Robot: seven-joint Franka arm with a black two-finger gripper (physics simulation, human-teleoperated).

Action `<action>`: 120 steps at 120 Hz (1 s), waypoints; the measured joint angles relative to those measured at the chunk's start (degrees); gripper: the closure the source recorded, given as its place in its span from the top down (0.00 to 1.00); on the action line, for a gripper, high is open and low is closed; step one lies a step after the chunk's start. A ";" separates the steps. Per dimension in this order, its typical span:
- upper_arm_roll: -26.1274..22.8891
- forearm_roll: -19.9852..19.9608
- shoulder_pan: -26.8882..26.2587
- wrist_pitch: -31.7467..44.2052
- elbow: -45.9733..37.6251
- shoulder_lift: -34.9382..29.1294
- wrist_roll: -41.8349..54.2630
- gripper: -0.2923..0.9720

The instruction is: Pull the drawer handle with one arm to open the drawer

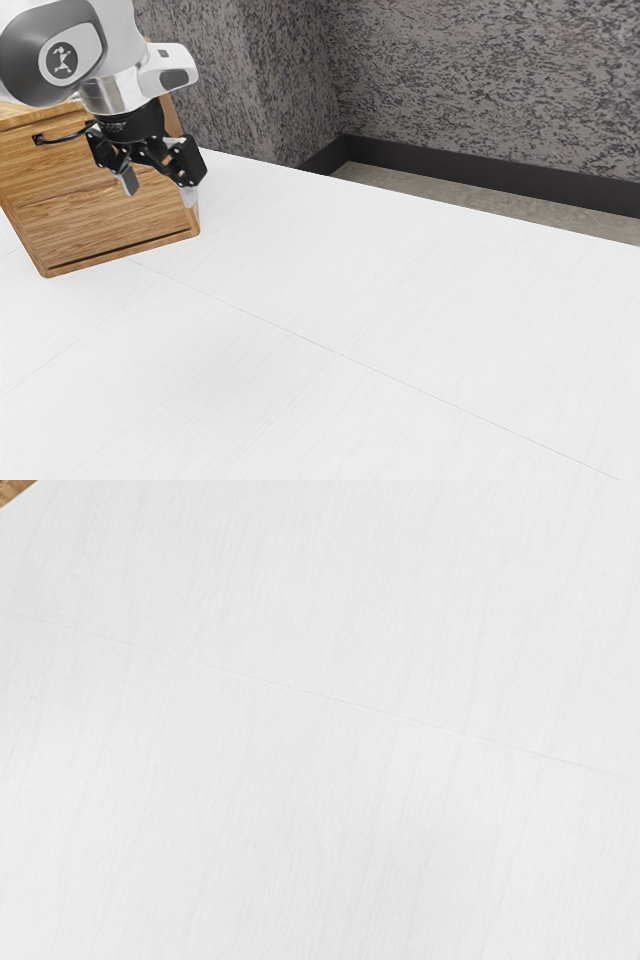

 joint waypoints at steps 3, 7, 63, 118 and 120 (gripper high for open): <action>0.00 0.03 -0.03 -0.01 0.00 0.00 -0.12 0.77; 0.00 0.07 -0.08 -0.01 0.00 0.00 -0.26 0.77; -16.46 1.24 -3.84 -6.35 14.65 0.62 -1.75 0.77; -16.77 1.13 -1.47 -9.00 10.17 1.33 -2.63 0.77; -16.81 1.08 -1.36 -9.02 10.15 1.33 -2.65 0.77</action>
